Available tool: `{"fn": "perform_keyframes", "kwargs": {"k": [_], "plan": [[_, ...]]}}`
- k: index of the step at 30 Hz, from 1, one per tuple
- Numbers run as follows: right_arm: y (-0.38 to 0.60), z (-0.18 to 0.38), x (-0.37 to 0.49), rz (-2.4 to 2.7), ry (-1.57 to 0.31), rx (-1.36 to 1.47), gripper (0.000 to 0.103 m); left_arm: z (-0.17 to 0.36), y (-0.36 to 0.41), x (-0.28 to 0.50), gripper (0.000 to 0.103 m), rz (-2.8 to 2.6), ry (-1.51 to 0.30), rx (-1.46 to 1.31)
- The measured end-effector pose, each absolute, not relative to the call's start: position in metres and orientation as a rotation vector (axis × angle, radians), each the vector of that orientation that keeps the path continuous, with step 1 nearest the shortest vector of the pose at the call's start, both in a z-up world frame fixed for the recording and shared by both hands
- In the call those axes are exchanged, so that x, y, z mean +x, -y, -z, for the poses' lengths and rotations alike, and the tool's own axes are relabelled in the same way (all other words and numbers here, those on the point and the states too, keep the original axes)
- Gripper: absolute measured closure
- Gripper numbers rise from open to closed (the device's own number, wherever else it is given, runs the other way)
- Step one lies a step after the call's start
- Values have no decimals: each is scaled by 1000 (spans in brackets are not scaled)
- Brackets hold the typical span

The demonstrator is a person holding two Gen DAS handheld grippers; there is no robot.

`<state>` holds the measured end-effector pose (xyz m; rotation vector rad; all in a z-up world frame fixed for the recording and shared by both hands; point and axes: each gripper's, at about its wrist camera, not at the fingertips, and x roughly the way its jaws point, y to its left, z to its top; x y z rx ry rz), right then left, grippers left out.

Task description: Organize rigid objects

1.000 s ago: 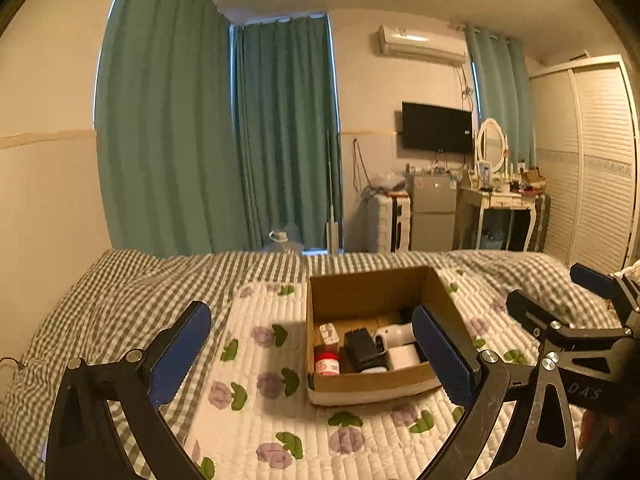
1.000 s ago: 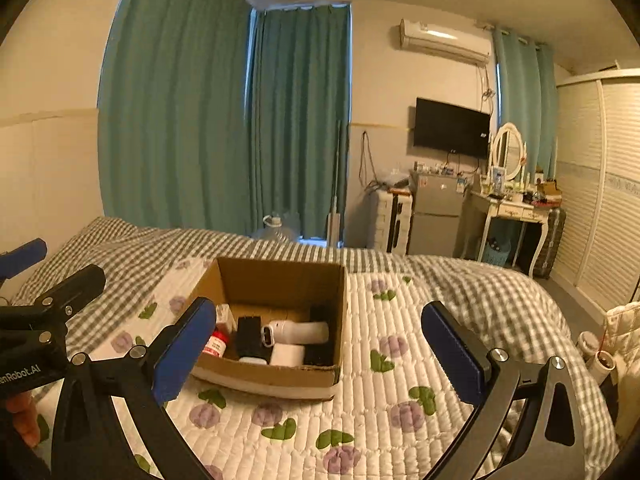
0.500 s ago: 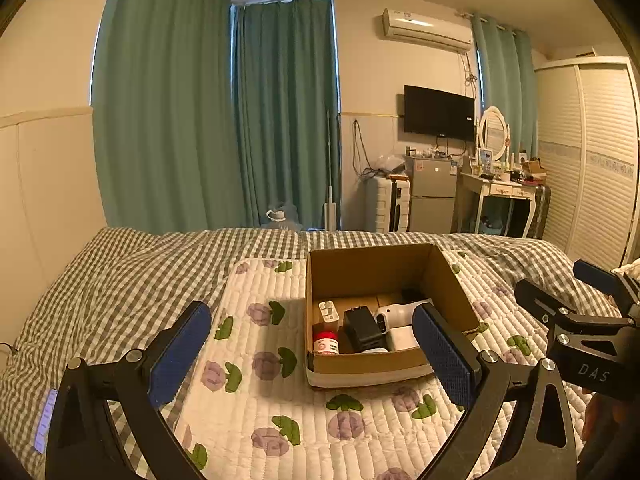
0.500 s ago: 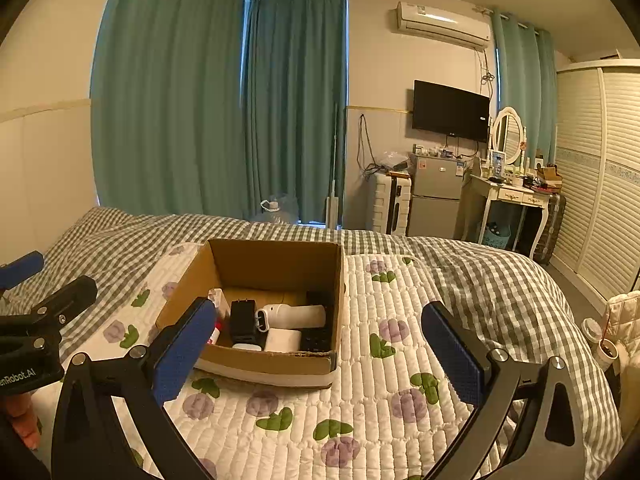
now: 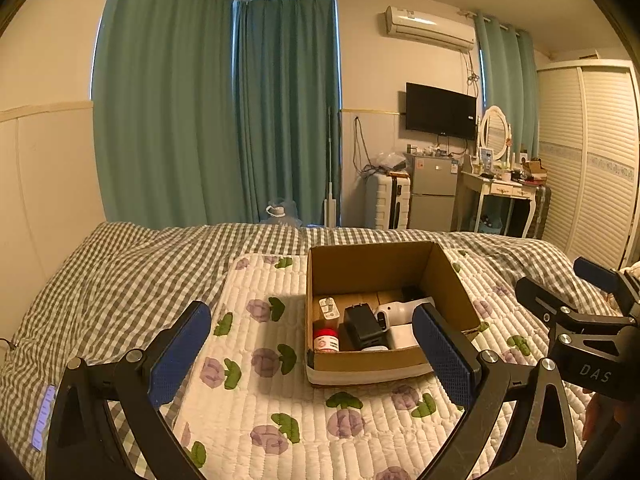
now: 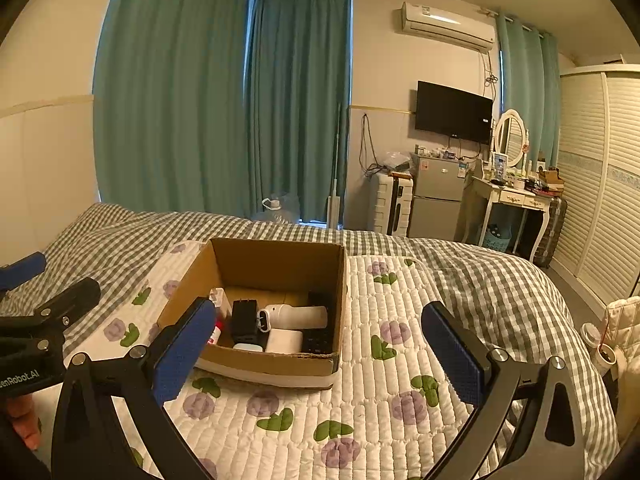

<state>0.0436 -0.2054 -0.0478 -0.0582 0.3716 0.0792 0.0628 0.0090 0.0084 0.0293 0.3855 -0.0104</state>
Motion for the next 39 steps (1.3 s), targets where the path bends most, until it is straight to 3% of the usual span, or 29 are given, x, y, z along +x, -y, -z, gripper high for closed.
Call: {"fn": "perform_keyframes", "kwargs": {"k": [39], "plan": [[203, 51, 48, -77, -398, -46, 0, -8, -10, 64, 0, 11, -408, 32]]}}
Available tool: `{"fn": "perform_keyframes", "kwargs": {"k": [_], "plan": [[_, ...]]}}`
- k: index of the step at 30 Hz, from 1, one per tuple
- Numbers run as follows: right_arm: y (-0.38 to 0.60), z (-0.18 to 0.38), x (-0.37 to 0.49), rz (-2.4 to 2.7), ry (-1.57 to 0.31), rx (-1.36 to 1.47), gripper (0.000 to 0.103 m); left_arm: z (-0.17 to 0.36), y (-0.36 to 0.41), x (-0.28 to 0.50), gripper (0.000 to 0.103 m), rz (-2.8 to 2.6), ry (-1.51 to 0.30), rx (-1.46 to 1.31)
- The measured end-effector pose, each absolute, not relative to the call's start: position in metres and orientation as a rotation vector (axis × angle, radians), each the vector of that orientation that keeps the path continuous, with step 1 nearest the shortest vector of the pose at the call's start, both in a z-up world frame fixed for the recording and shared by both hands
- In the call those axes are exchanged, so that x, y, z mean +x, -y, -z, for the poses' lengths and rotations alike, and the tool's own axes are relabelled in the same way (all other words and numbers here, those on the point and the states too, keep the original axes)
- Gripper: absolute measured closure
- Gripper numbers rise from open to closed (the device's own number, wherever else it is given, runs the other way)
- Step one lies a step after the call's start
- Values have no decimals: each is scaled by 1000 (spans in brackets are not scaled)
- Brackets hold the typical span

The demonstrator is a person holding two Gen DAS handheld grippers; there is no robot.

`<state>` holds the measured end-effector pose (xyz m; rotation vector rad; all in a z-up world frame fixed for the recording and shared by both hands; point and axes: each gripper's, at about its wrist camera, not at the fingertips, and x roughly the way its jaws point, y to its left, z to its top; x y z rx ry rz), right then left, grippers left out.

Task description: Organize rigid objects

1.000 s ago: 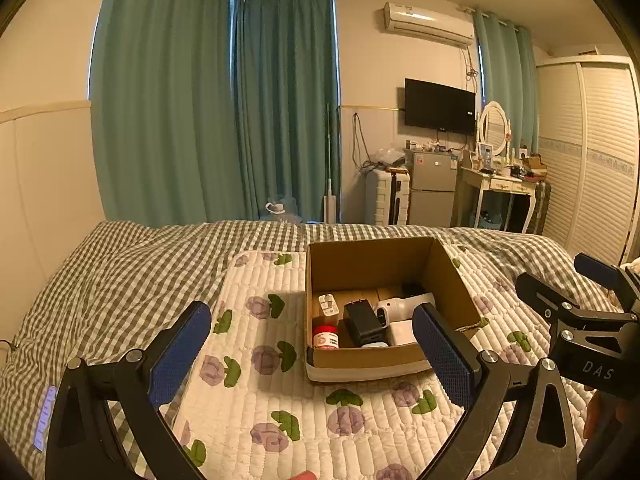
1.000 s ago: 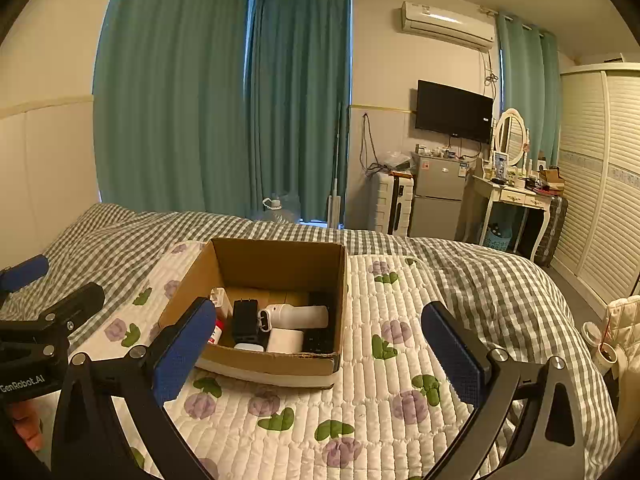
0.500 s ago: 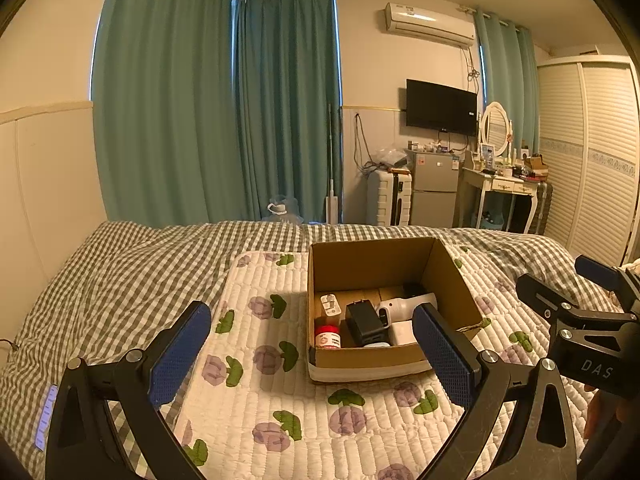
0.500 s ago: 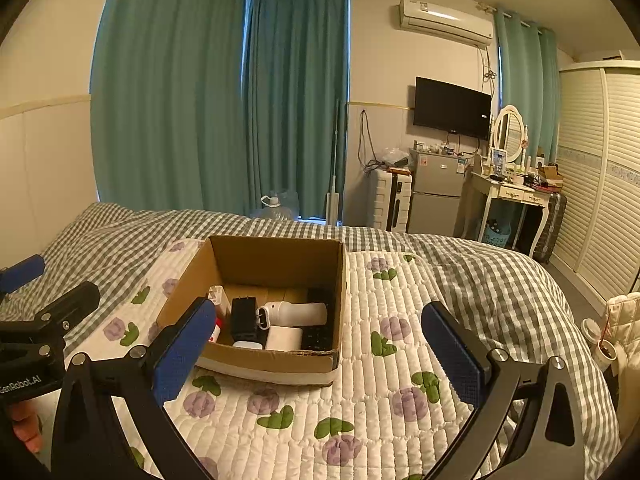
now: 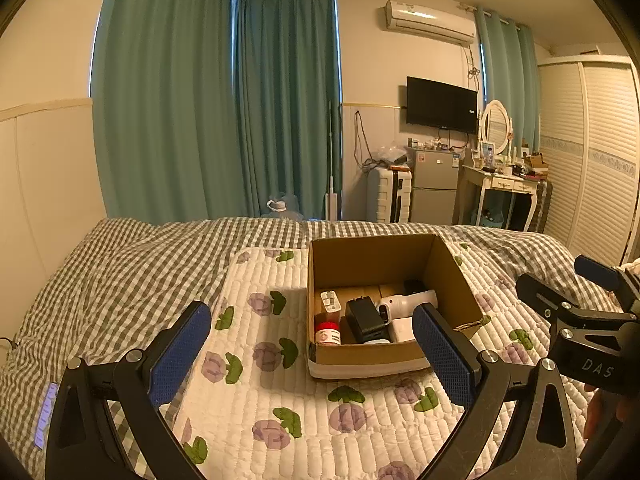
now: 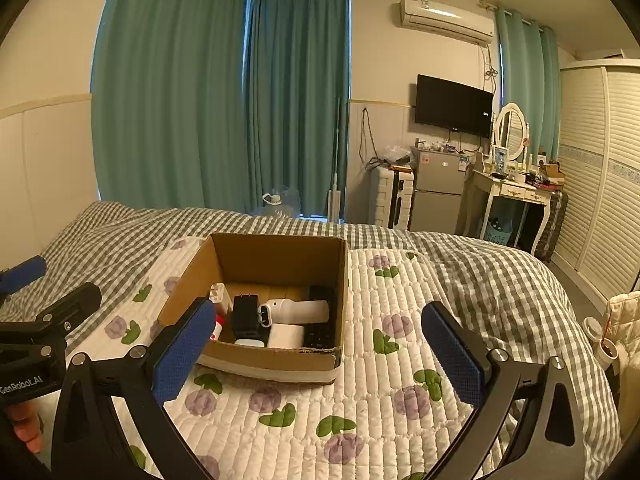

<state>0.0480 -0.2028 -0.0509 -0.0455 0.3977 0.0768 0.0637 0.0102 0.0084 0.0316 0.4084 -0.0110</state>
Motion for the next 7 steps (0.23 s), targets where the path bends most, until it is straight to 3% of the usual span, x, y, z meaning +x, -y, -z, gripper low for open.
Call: {"fn": "perform_keyframes", "kwargs": {"k": [7], "plan": [[202, 53, 48, -70, -401, -45, 0, -5, -10, 64, 0, 23, -423, 28]]}}
